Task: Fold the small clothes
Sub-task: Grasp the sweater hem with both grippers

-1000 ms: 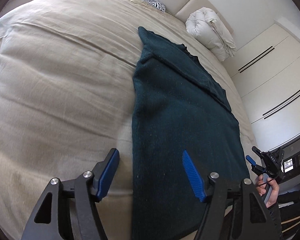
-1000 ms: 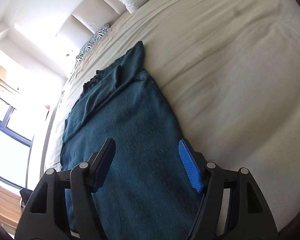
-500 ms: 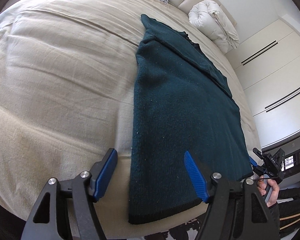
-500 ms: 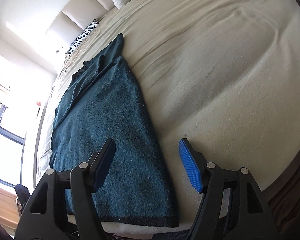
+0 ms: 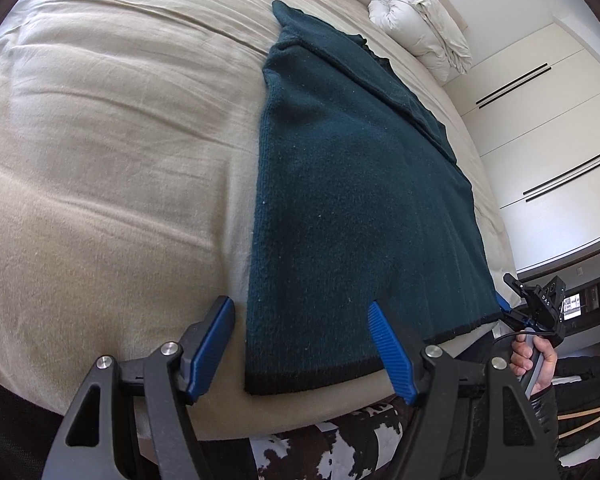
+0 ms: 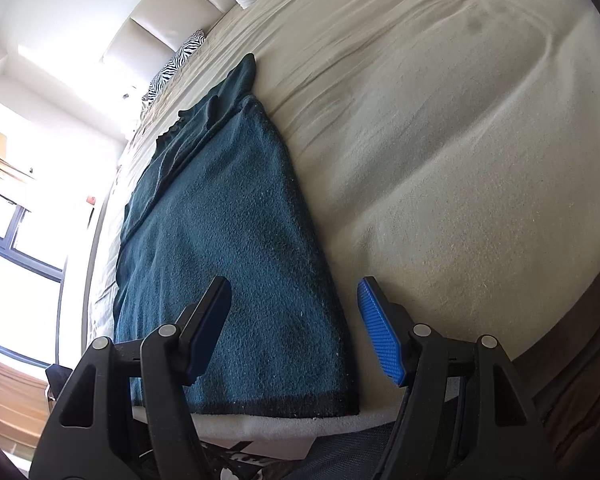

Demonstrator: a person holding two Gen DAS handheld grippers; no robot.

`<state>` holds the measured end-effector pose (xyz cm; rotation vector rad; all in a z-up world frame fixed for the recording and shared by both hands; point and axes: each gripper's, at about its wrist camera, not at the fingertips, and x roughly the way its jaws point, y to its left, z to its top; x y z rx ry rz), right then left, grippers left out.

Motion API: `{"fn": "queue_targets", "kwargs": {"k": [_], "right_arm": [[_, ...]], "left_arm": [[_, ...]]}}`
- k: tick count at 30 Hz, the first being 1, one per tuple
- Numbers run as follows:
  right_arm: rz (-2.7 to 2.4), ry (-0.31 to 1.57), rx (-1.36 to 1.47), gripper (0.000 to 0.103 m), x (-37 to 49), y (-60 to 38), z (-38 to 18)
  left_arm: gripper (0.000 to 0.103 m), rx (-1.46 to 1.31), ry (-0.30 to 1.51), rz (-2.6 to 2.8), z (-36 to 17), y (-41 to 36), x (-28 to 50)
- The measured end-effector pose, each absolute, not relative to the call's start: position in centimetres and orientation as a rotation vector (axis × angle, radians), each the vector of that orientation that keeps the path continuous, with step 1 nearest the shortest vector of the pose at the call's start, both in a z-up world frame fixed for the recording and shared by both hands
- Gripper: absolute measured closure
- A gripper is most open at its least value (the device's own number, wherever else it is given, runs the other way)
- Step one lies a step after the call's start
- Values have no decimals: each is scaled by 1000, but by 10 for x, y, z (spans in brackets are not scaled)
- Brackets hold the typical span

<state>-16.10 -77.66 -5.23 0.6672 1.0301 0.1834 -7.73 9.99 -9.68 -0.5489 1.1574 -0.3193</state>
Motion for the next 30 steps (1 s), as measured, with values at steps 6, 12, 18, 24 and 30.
{"fn": "queue_targets", "kwargs": {"k": [6, 12, 18, 24, 30], "right_arm": [[196, 1044, 687, 38, -172, -787, -50], [181, 1056, 670, 38, -187, -799, -42], [188, 1103, 682, 40, -193, -808, -48], [206, 1127, 704, 50, -193, -805, -53], [220, 1152, 707, 66, -192, -799, -59]], "left_arm": [[35, -551, 1154, -315, -98, 99, -79], [55, -558, 1173, -294, -101, 104, -78], [68, -574, 1184, -304, -104, 107, -81], [62, -613, 1189, -320, -106, 112, -80], [74, -590, 1190, -298, -106, 112, -83]]}}
